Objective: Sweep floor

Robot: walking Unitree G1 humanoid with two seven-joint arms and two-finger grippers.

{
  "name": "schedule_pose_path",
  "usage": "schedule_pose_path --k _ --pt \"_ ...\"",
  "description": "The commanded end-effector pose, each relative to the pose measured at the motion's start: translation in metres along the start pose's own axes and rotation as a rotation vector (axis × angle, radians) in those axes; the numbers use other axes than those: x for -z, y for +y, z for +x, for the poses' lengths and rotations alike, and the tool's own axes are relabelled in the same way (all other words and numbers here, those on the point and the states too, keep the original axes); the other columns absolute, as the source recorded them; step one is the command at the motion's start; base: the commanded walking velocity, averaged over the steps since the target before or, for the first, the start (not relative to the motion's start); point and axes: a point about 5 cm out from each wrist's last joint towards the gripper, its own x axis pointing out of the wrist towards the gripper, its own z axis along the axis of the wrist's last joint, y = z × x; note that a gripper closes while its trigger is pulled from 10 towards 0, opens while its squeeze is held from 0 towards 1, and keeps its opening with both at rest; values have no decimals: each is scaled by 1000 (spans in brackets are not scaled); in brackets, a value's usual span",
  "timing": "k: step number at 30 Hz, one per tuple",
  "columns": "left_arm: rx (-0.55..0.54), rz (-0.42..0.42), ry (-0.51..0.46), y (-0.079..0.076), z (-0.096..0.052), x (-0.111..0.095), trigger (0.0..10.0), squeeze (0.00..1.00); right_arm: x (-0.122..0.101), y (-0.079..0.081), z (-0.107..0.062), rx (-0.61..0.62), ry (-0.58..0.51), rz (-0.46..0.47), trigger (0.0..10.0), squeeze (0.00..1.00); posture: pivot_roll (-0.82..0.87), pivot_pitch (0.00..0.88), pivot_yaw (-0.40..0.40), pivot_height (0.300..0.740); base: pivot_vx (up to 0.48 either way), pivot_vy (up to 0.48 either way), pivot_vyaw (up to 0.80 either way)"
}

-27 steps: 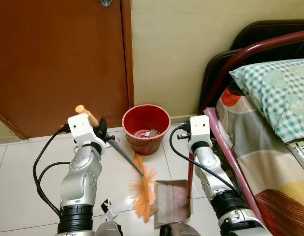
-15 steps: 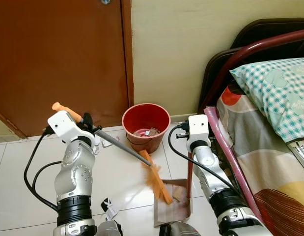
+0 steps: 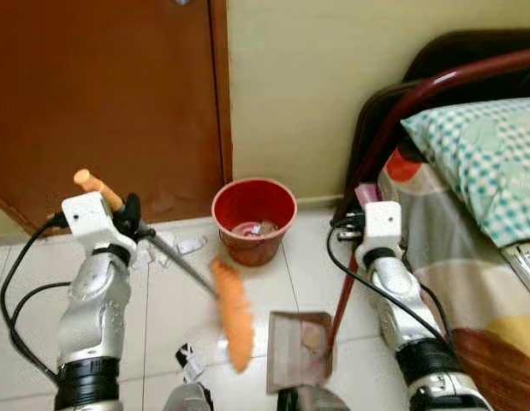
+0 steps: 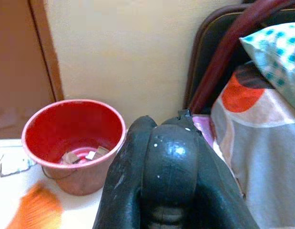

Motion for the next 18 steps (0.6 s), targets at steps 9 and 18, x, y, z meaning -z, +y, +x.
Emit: schedule_pose_path --k 9,18 --pt "34 304 -73 8 -11 -1 10000 0 -49 -8 -6 -105 -181 166 10000 0 16 79 -28 740 0 0 0" --pt "-78 317 -63 26 -14 6 10000 0 -81 -2 -6 -194 -253 218 10000 0 15 70 -30 740 0 0 0"
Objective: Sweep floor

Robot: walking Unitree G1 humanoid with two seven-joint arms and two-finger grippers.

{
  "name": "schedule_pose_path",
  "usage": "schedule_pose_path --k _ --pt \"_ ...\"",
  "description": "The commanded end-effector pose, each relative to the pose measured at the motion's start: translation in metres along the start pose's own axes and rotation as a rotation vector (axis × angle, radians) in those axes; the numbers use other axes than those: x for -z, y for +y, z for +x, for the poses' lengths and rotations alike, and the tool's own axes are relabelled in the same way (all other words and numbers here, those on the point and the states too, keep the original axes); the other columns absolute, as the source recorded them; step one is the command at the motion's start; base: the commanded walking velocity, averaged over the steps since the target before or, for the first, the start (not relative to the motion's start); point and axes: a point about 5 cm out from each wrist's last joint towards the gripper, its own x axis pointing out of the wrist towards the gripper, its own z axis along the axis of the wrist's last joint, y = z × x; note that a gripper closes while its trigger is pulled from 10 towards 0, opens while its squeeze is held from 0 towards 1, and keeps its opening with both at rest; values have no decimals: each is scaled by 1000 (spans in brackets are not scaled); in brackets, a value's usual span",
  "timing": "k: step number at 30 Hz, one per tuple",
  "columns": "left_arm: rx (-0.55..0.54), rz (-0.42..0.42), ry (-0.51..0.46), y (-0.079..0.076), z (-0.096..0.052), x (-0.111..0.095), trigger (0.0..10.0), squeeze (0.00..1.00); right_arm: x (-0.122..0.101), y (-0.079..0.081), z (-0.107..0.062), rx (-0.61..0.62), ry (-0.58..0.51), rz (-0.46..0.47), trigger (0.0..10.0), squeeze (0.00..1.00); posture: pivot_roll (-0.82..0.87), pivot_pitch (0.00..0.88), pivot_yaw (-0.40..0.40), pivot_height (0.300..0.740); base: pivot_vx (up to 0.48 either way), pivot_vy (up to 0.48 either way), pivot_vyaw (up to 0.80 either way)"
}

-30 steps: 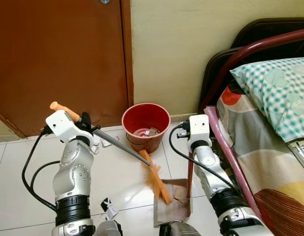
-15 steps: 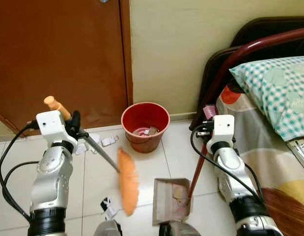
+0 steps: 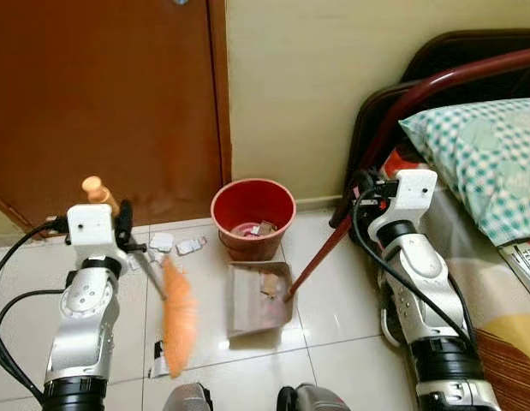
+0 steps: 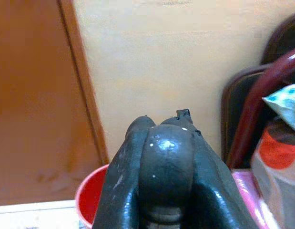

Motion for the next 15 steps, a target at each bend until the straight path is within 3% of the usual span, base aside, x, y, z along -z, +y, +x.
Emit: schedule_pose_path --k 1,5,15 --pt "-42 48 -2 10 -1 1 10000 0 -14 3 4 -28 -40 23 10000 0 15 70 -30 740 0 0 0" --pt "-65 40 11 12 -2 5 10000 0 -34 13 11 -86 -74 93 10000 0 16 70 -36 740 0 0 0" --pt "-80 25 36 7 -4 15 10000 0 -91 35 29 -169 -225 129 10000 0 13 65 -38 740 0 0 0"
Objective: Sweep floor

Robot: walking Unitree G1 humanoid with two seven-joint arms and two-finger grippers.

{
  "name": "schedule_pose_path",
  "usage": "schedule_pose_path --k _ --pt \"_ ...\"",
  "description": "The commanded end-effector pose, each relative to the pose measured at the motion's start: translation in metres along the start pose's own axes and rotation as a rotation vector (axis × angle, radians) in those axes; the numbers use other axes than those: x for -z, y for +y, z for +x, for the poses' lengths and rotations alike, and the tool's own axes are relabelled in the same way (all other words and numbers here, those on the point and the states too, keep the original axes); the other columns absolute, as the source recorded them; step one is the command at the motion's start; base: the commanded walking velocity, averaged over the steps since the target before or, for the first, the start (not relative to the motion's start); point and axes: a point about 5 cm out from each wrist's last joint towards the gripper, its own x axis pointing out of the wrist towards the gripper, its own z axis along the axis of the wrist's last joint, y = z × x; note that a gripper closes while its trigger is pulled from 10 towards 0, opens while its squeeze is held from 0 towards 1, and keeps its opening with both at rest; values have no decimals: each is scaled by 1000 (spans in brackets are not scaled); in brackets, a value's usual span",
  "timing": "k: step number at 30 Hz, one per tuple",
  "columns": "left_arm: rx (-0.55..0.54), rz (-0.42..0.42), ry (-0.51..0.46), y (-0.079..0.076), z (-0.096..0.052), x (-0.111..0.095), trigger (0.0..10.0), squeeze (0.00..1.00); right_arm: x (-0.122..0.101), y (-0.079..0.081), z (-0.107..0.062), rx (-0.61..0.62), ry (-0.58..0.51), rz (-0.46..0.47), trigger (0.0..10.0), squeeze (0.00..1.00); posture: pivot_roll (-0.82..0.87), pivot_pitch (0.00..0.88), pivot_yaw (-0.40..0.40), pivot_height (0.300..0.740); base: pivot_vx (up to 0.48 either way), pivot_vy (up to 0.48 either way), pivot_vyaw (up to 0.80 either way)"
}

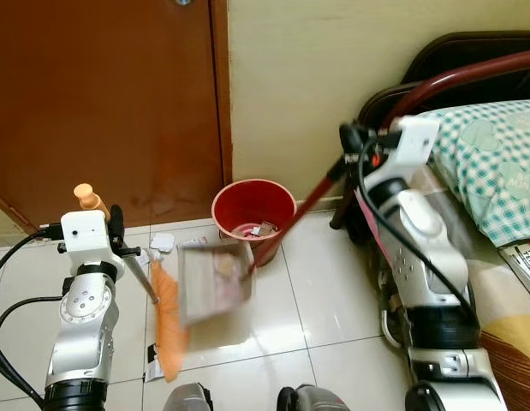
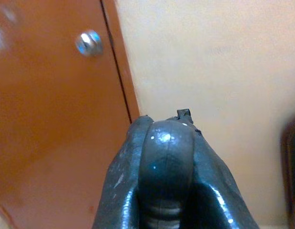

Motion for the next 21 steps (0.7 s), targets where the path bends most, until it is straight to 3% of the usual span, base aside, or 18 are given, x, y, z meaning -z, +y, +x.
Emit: schedule_pose_path --k 1,6,11,13,17,19,21 --pt "-24 27 29 3 -2 8 10000 0 -28 5 6 -21 -100 4 10000 0 13 65 -38 740 0 0 0" --pt "-10 15 33 -3 0 9 10000 0 -57 14 21 -47 -218 -38 10000 0 13 65 -38 740 0 0 0" --pt "18 0 32 -14 2 9 10000 0 -100 33 41 -99 -383 -129 10000 0 4 63 -28 740 0 0 0" --pt "20 -2 32 -15 2 9 10000 0 -103 35 43 -104 -395 -132 10000 0 4 63 -28 740 0 0 0" --pt "31 -13 35 -20 2 10 10000 0 -122 49 50 -145 -491 -292 10000 0 8 60 -31 740 0 0 0" --pt "31 -15 37 -20 1 11 10000 0 -120 52 51 -164 -495 -323 10000 0 9 59 -34 740 0 0 0" --pt "34 -21 43 -22 1 12 10000 0 -107 65 51 -242 -495 -467 10000 0 7 58 -35 740 0 0 0"
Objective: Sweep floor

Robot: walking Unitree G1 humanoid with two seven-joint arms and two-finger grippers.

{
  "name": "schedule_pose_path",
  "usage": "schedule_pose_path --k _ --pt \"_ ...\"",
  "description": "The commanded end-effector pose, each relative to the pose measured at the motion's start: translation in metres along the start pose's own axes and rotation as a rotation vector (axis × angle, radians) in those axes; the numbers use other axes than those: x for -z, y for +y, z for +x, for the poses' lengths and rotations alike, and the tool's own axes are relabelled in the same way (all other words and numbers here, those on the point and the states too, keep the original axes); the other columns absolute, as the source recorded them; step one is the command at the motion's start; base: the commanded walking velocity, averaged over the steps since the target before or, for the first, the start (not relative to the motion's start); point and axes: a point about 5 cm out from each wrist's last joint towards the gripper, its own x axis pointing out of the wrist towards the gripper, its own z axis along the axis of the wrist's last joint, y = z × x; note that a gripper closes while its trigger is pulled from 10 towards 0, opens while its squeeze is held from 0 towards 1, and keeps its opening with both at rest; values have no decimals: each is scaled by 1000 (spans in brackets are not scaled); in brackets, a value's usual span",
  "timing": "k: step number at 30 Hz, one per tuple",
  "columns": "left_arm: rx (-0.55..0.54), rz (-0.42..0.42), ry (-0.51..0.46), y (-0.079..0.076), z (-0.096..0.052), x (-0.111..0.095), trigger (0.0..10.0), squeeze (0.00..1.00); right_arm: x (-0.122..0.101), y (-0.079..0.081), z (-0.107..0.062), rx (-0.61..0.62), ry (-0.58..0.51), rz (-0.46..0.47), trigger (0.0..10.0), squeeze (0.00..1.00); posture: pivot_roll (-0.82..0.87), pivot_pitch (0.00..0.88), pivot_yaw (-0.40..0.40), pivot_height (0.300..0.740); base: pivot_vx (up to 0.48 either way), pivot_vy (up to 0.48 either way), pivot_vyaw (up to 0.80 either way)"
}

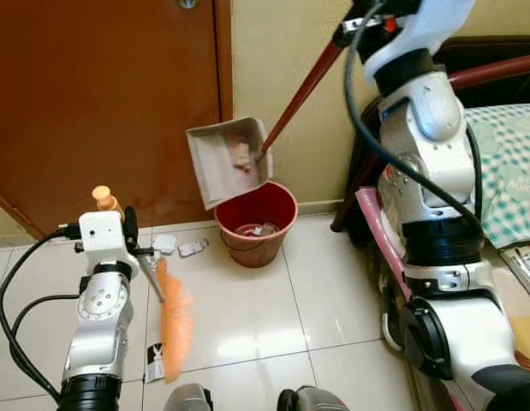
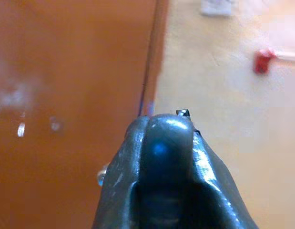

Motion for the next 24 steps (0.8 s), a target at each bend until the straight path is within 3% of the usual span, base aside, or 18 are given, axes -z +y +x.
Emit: schedule_pose_path --k 1,2,10,16,24 --pt "11 -3 33 -4 -2 7 10000 0 -2 15 0 -98 -50 -122 10000 0 7 58 -35 740 0 0 0" --pt "19 -5 35 -6 -2 8 10000 0 7 26 -6 -137 -42 -167 10000 0 7 58 -35 740 0 0 0" --pt "30 -10 32 -10 -1 7 10000 0 33 64 -33 -300 -64 -354 10000 0 8 63 -35 740 0 0 0" --pt "36 -14 33 -12 0 7 10000 0 44 85 -47 -358 -72 -329 10000 0 8 63 -35 740 0 0 0" --pt "44 -22 32 -18 1 7 10000 0 42 92 -48 -362 -107 -294 10000 0 2 67 -38 740 0 0 0"
